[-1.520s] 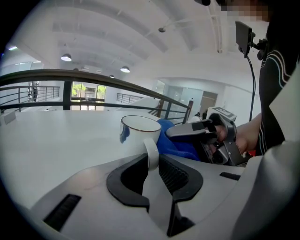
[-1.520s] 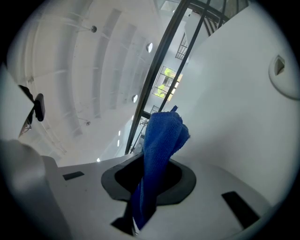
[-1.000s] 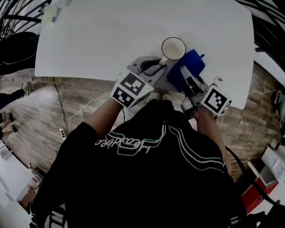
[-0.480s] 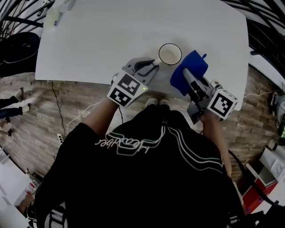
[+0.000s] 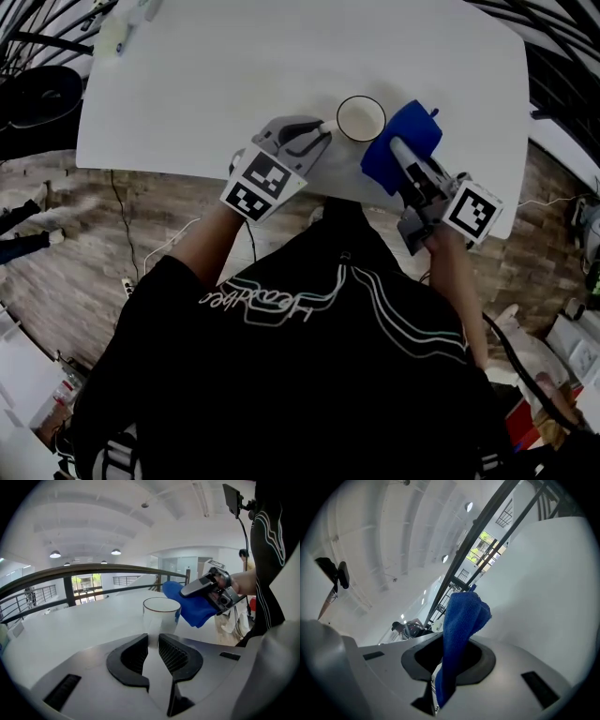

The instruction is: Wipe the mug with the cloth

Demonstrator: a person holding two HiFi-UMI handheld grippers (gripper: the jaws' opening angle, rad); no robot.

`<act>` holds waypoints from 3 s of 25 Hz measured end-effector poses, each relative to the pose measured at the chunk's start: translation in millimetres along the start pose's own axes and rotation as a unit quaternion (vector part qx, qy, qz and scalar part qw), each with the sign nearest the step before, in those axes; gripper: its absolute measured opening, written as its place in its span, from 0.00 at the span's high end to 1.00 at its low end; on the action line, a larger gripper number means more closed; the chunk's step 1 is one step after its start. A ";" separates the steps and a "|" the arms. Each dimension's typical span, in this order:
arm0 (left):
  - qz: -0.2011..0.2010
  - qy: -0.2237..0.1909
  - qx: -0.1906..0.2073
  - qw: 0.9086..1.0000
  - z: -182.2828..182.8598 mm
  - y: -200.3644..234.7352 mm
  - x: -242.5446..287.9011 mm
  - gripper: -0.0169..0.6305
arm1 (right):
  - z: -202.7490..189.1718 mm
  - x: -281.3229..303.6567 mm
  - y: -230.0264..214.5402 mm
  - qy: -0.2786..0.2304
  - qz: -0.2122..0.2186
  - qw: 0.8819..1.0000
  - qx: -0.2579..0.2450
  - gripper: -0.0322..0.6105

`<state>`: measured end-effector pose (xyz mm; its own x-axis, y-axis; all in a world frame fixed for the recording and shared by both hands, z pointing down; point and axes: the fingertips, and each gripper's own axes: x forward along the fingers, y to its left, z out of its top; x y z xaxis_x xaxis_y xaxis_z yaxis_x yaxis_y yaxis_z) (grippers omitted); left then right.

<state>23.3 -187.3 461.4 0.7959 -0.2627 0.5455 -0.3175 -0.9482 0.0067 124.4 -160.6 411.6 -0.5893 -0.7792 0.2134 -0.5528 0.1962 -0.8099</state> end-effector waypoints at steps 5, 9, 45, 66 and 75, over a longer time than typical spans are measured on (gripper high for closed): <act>-0.003 -0.002 0.007 1.000 2.3 -0.6 -3.5 0.85 | -0.1 3.4 -3.2 -0.005 0.006 1.000 0.015 0.87; -0.004 -0.004 0.010 1.000 3.1 -0.7 -1.9 0.85 | -2.9 5.9 -13.9 0.006 0.000 1.000 0.019 0.87; 0.025 0.005 -0.002 1.000 6.2 55.0 21.9 0.85 | 40.0 44.4 -23.4 0.220 0.086 0.968 -0.083 0.87; 0.032 0.005 -0.014 0.999 17.8 58.1 29.2 0.86 | 33.6 56.3 -21.1 0.295 0.144 0.940 -0.086 0.87; 0.037 -0.001 -0.024 0.999 22.1 54.9 27.6 0.87 | 13.3 60.1 -35.3 0.346 0.115 0.921 -0.136 0.87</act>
<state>39.3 -250.6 458.3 0.7704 -0.3330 0.5437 -0.4008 -0.9162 0.0068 116.3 -222.3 445.8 -0.8920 -0.1499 0.4265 -0.4376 0.5234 -0.7311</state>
